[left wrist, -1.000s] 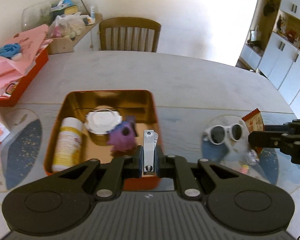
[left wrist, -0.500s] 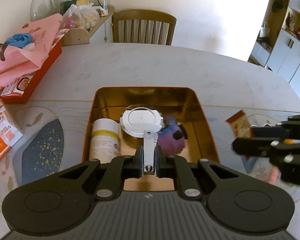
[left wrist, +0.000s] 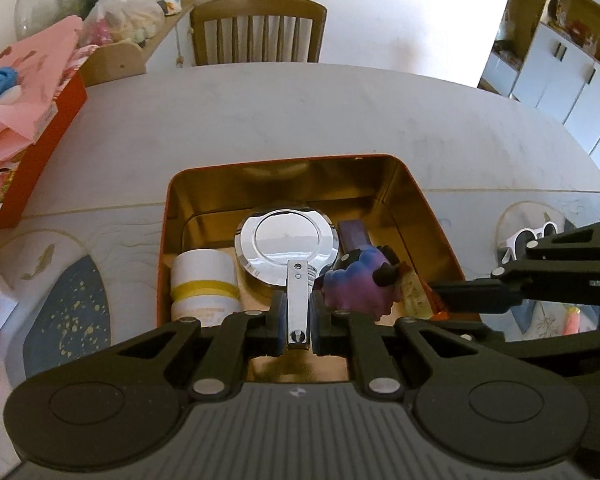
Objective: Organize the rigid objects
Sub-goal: 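Carry the clipper with the left tool while the right tool carries the packet to the red tin, then open the left tool to drop the clipper in the tin while the right tool releases the packet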
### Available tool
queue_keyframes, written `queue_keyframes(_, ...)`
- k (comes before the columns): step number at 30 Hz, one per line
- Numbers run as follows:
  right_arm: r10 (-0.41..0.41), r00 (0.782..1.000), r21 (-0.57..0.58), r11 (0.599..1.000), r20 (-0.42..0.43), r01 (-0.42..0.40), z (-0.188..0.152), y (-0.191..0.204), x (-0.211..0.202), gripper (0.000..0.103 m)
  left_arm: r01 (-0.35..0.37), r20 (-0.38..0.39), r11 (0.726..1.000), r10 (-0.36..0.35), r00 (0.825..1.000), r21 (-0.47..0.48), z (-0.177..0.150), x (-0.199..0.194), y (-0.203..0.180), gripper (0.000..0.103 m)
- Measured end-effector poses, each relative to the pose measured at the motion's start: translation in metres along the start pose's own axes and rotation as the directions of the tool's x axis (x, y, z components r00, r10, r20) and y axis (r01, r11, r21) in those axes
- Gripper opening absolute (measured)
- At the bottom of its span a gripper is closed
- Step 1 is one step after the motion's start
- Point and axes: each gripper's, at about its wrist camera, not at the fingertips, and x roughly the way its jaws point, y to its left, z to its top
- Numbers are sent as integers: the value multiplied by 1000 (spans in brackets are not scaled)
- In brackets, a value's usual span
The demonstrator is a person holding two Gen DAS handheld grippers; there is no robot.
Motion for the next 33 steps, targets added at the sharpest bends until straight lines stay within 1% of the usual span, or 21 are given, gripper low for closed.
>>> queue_keyframes(4, -14, 1000, 6, 1000, -22, 14, -1, -2, 9, 22, 8, -11, 1000, -7, 1000, 12, 0, 6, 1, 11)
queue_keyframes(9, -41, 998, -16, 999, -42, 40, -3, 1, 17, 22, 11, -33, 1000, -10, 999, 22, 0, 15, 4, 11)
queue_keyframes(12, -40, 998, -12, 999, -45, 40, -4, 1, 18, 26, 16, -40, 1000, -15, 999, 25, -1, 17, 6, 11)
queue_keyframes(14, -41, 998, -11, 999, -47, 41, -4, 2, 19, 26, 19, -50, 999, -18, 999, 25, -2, 19, 7, 11)
queue_keyframes(19, -45, 998, -18, 999, -41, 44, -7, 4, 16, 27, 16, -73, 999, -14, 997, 29, -3, 23, 7, 12)
queue_keyframes(22, -49, 998, -21, 999, -32, 48, -8, 6, 13, 30, 8, -77, 999, -5, 997, 31, -5, 23, 7, 12)
queue_keyframes(25, -55, 998, -12, 998, -16, 55, -9, 6, 8, 36, 10, -72, 999, -7, 997, 32, -6, 20, 6, 12)
queue_keyframes(28, -46, 999, 7, 999, -5, 46, -10, 3, 4, 37, 8, -65, 1000, -7, 998, 28, -6, 17, 6, 12)
queue_keyframes(33, -45, 999, 24, 999, 16, 45, -11, 3, -4, 40, 5, -49, 1000, -3, 999, 26, -7, 9, 5, 12)
